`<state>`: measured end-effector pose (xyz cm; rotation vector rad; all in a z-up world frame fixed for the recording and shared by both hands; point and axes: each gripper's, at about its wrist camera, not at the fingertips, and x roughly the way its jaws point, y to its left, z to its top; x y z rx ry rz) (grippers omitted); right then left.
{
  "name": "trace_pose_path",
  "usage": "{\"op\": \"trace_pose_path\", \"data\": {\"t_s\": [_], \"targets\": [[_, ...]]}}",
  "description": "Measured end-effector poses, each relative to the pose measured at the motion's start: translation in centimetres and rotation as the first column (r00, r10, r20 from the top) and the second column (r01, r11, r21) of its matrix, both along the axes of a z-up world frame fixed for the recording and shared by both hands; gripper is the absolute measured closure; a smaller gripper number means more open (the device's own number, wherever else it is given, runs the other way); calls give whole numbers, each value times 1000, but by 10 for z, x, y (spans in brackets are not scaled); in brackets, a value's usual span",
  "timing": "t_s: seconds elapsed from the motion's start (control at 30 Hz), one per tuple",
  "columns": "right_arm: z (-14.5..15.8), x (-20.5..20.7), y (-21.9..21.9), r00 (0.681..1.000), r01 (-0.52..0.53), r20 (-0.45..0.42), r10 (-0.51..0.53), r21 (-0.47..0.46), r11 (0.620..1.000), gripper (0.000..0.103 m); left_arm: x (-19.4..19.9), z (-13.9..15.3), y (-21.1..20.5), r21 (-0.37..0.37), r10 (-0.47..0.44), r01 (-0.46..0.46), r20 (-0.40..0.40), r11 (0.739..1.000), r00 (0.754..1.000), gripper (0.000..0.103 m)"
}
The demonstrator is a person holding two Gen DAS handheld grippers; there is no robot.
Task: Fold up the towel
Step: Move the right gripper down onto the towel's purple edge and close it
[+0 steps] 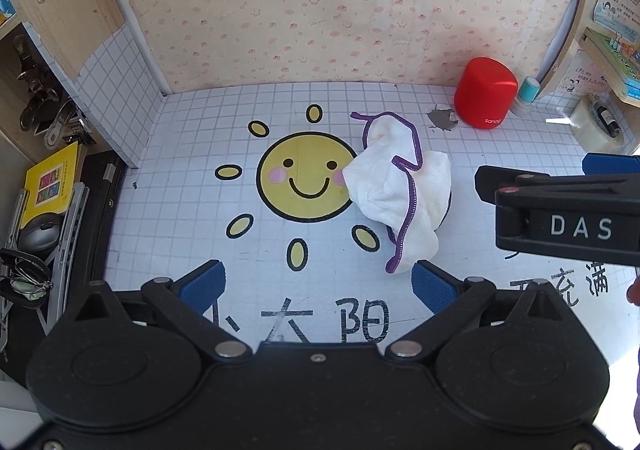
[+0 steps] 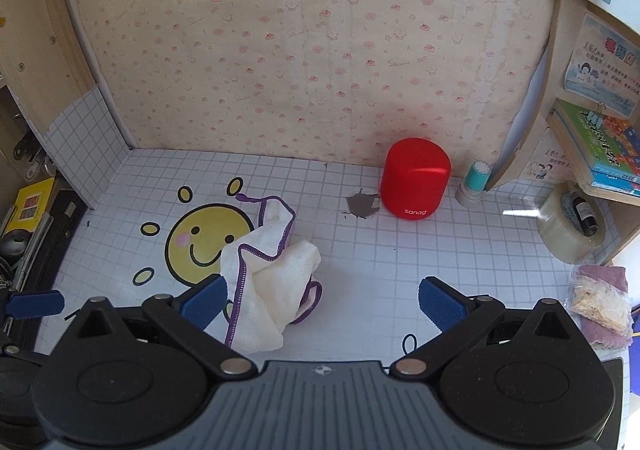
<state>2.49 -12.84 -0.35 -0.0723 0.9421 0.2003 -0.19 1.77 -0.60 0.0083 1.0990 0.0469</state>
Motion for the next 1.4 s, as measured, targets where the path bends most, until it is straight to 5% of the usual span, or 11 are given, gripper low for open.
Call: {"op": "trace_pose_path", "data": {"t_s": [0.2,0.33,0.5,0.53,0.6,0.73,0.8,0.87,0.9,1.07,1.4], "targets": [[0,-8,1,1000,-4,26,4,-1,1000,4,-8,2,-3,-17,-19,20,28,1000,999,19],[-1,-10,-1,1000,16,15,-16,-2,1000,9,-9,-3,-7,-19,-44,44,-2,999,999,74],[0,-14,-3,999,9,32,-10,19,1000,69,-11,-8,-8,-12,-56,56,-20,998,998,102],[0,-14,-3,999,6,32,-6,21,1000,88,-12,-8,-8,-14,-60,59,-14,998,998,102],[0,-14,-3,1000,-2,31,2,26,1000,103,-14,-5,-8,-14,-68,68,11,998,998,103],[0,-15,-2,999,-17,29,15,36,999,102,-16,0,-10,-10,-82,82,29,997,996,100],[0,-15,-3,999,-19,28,18,43,999,96,-16,2,-12,3,-82,81,44,997,996,80],[-1,-14,-3,999,-21,27,20,50,999,62,-16,4,-12,5,-83,82,58,997,995,28],[-1,-14,-3,999,-22,26,21,54,998,33,-17,5,-12,10,-81,81,71,997,994,23],[-1,-14,-4,999,-28,24,26,72,997,18,-13,5,-14,35,-82,80,60,996,995,21],[-2,-15,-3,999,-29,22,27,101,994,17,-19,4,-3,-100,-55,66,110,993,992,21]]}}
